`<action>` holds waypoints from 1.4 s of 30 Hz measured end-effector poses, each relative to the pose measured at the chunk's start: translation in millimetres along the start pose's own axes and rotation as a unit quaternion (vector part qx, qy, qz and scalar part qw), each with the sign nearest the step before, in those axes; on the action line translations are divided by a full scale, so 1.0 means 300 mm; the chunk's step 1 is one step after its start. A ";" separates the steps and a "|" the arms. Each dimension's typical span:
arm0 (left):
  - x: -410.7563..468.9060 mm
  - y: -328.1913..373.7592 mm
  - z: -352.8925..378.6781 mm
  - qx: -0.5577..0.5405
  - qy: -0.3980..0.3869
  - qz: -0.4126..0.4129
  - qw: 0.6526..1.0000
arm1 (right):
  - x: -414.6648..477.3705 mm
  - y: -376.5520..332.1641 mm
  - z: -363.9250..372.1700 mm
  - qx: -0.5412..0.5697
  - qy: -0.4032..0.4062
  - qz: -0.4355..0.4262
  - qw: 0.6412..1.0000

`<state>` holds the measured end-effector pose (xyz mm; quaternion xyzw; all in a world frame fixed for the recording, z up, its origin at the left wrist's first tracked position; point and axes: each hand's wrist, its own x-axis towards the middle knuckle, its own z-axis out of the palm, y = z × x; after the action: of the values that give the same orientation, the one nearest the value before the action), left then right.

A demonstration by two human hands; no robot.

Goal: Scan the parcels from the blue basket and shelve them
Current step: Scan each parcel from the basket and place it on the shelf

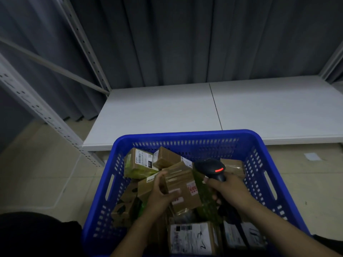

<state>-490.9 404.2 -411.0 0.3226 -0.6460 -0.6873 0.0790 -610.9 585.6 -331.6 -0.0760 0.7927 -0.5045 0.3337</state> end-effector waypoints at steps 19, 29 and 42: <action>-0.153 0.232 0.057 0.018 0.006 0.057 0.998 | -0.059 -0.072 0.027 0.289 -0.073 -0.025 0.954; -0.145 0.216 0.049 0.005 0.066 0.037 0.997 | -0.090 -0.097 0.009 0.235 -0.133 -0.040 0.962; -0.130 0.167 -0.005 0.009 -0.009 -0.042 0.999 | -0.066 -0.083 0.007 0.209 -0.067 -0.037 0.975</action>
<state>-475.0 415.7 -350.7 0.3436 -0.6387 -0.6872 0.0417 -600.0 581.1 -302.0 -0.0673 0.6426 -0.6646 0.3754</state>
